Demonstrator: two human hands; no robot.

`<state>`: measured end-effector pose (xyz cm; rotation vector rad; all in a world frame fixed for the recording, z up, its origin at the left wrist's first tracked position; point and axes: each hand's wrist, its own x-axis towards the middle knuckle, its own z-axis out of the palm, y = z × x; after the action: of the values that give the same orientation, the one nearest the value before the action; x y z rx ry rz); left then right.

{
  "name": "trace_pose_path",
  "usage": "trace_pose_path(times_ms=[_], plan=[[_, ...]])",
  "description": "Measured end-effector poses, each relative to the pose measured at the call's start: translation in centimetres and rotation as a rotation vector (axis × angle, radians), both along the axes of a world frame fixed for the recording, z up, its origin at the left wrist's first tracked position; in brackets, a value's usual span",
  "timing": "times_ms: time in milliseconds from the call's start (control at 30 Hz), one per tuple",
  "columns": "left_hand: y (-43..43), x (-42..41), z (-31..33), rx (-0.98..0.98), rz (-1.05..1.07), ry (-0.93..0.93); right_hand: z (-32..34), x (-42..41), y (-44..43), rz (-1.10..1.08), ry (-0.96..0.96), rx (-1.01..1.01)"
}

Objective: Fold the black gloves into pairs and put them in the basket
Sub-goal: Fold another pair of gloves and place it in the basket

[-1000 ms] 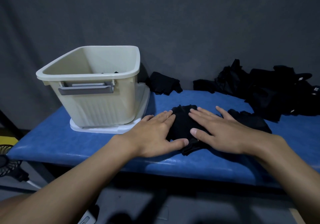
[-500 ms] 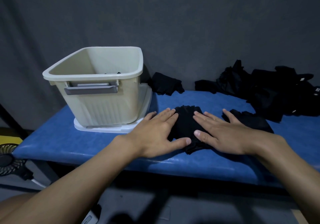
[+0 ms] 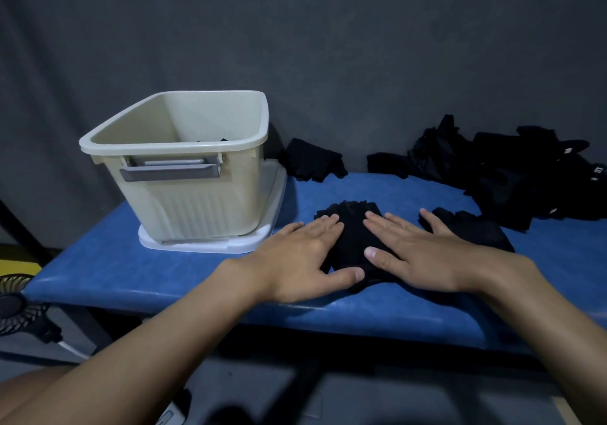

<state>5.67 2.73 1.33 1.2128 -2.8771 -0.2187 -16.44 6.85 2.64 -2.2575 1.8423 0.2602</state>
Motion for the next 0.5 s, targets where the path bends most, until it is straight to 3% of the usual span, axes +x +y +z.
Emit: trace_pose_path(times_ms=[500], plan=[[-0.3,-0.2,-0.3,-0.010,0.018,-0.037,0.4,-0.5,-1.4,-0.051,-0.035,0.075]])
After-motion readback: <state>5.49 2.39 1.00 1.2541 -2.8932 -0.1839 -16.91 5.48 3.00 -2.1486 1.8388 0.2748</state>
